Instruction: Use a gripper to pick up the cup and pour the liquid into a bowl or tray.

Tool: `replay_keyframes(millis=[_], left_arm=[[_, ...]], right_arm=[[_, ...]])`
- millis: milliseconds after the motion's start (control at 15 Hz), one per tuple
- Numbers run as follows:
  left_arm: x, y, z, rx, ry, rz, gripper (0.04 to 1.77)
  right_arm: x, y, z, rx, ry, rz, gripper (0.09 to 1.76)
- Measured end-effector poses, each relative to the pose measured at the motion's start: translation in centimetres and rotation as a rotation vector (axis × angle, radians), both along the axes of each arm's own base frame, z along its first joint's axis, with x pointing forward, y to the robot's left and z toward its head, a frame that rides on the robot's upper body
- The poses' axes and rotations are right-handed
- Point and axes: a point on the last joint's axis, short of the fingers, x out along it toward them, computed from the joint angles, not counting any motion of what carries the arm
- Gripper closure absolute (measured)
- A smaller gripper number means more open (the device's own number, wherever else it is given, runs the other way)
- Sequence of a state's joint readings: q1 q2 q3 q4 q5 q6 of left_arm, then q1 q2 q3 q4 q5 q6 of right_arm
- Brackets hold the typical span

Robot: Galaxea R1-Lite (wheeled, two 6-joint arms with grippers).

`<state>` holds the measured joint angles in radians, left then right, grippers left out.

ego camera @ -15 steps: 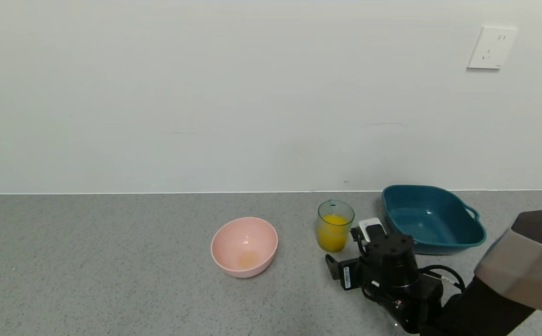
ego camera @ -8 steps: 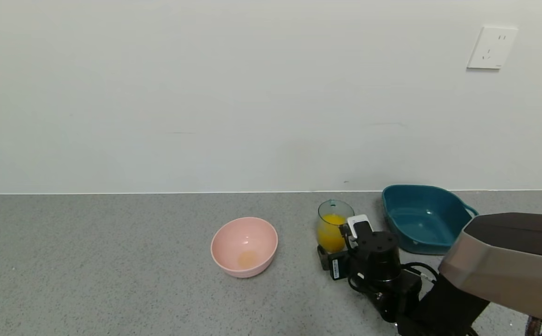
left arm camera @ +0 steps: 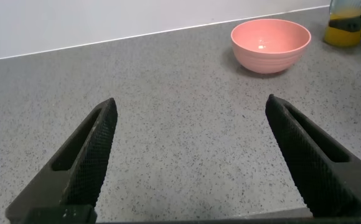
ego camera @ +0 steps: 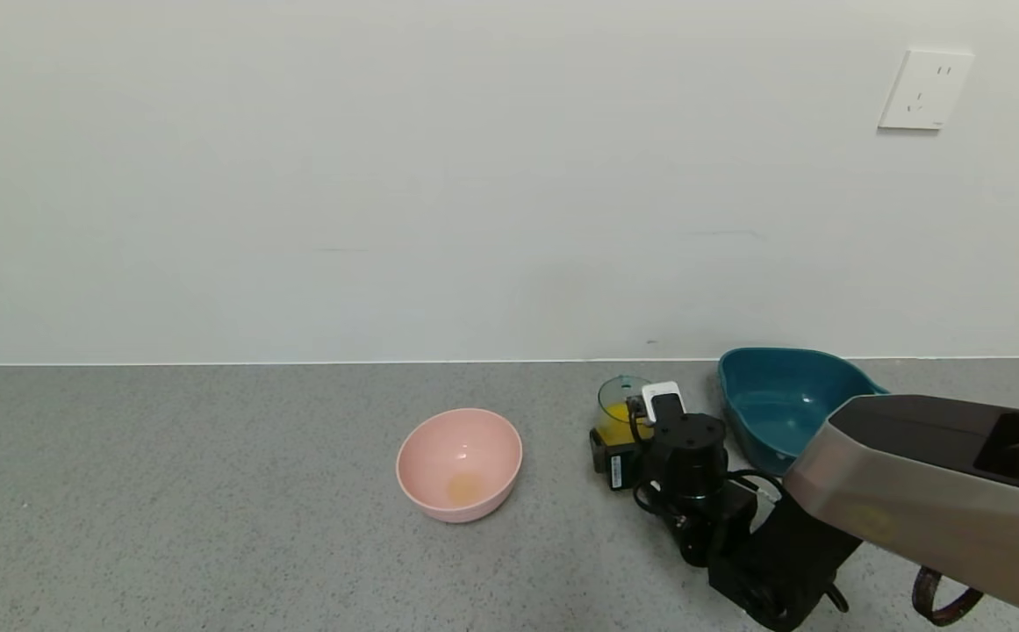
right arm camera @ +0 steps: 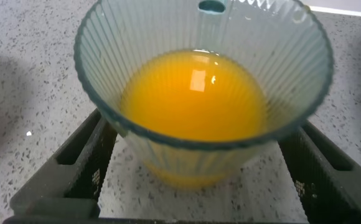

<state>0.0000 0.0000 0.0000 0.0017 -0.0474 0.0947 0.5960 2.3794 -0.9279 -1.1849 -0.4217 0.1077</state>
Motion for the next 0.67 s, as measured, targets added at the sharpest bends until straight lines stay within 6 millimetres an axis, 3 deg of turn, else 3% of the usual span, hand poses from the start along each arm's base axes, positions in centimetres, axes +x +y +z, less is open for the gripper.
replay_keyframes(millis=[667], left_arm=[[0.0, 0.0, 0.0, 0.0, 0.0, 0.0, 0.09]], right_arm=[[0.87, 0.49, -0.64, 0.001, -0.079, -0.025, 0.14]])
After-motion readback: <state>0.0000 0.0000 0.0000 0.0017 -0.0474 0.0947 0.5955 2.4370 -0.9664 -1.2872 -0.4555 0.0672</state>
